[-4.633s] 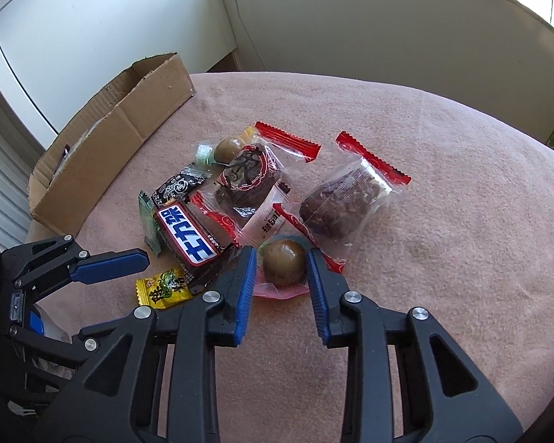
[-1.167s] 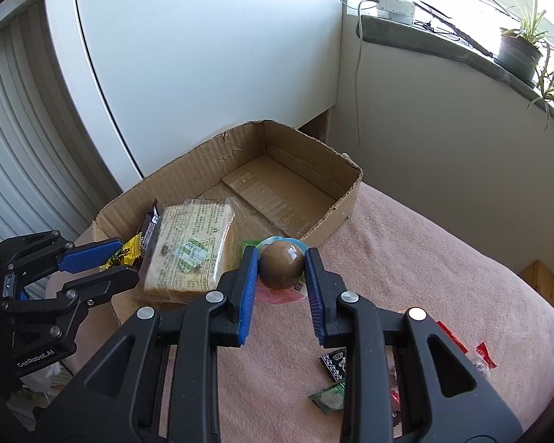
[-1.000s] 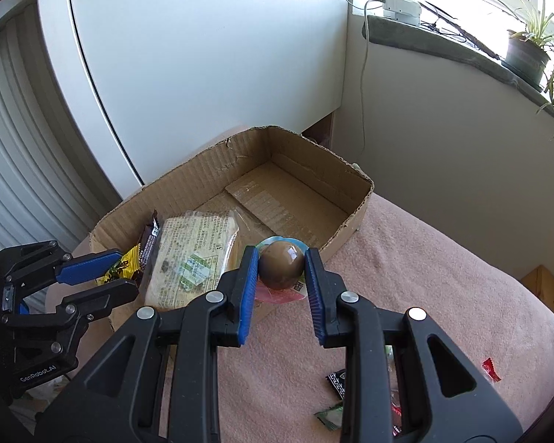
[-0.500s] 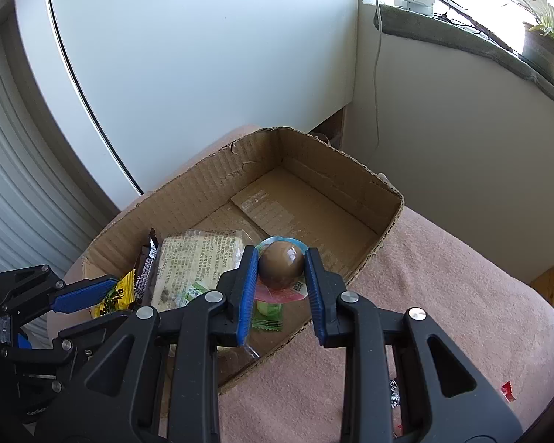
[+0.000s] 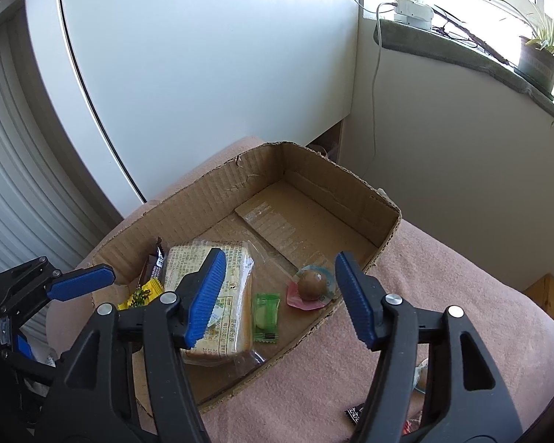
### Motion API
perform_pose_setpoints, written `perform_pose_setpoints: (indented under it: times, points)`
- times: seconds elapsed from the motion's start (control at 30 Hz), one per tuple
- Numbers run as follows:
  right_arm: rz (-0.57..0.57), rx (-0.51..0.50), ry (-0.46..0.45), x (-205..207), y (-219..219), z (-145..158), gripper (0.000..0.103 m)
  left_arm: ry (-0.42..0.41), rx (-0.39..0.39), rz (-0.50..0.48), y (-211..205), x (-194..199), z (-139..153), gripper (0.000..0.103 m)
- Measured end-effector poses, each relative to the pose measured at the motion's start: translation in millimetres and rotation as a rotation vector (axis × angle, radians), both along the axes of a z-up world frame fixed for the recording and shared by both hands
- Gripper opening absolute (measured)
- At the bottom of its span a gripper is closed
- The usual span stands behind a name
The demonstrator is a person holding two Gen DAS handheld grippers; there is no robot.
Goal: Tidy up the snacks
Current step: 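Open the left tool over the box while the right tool releases the round sweet inside, then move both tools back from the box to the snack pile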
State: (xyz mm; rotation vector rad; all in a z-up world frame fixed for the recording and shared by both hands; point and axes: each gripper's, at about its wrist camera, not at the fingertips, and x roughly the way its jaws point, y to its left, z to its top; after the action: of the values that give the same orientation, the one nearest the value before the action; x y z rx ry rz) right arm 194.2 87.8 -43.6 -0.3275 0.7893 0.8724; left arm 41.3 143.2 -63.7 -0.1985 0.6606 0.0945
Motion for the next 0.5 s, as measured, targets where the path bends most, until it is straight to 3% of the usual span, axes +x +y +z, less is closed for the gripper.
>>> perform_pose_setpoints:
  times: [0.5]
  points:
    - [-0.044, 0.04, -0.017, -13.4, -37.9, 17.5, 0.065, -0.033, 0.015, -0.006, -17.6, -9.0, 14.9, 0.054]
